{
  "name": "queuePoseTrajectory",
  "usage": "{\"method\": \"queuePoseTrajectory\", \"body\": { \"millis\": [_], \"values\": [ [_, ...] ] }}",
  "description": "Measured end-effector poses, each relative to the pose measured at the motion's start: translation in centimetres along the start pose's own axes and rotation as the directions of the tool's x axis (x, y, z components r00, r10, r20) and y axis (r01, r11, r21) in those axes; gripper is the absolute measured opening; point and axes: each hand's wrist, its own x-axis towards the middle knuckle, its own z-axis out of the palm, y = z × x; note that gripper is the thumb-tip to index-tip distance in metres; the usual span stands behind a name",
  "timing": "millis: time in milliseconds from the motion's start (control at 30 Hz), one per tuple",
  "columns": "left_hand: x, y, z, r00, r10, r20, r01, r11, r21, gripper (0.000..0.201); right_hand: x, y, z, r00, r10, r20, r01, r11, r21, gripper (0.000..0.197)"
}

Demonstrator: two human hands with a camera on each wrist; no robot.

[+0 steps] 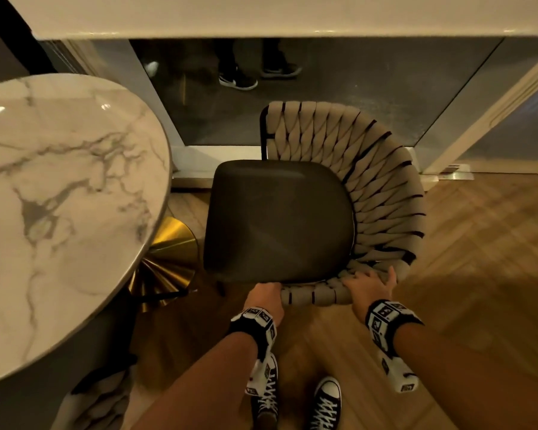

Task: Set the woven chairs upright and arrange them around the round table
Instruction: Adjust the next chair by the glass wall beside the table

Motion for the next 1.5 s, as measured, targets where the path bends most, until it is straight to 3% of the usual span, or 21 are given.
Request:
{"method": "queuePoseTrajectory", "body": {
  "millis": [200,600,867,1167,1500],
  "values": [
    [1.8,-0.7,-1.7,1.000,0.009,-0.025,-0.009,1.000,0.017,0.018,2.3,-0.8,-1.2,0.999,-0.040,0.027,0.040,0.999,0.013,0.043],
    [1.0,-1.2,-1.8,0.999,0.005,0.036,-0.006,0.999,0.033,0.016,0.8,-1.1,0.0,0.997,-0.075,-0.031,0.075,0.997,0.024,0.048],
    [-0.1,-1.1,-1.3,1.000,-0.024,0.005,0.024,1.000,-0.020,0.023,-0.6,-0.7,1.3,0.995,-0.087,-0.045,0.090,0.993,0.074,0.044],
    [-0.2,0.6,-0.8,0.993,-0.040,0.112,0.038,0.999,0.017,0.021,-0.8,1.4,0.5,0.995,-0.098,-0.034,0.102,0.985,0.139,0.039],
    [2.0,0.6,-3.9,0.999,-0.051,0.008,0.051,0.999,-0.002,0.024,3.0,-0.1,-1.4,0.992,-0.125,-0.017,0.126,0.985,0.121,0.030]
  ]
}}
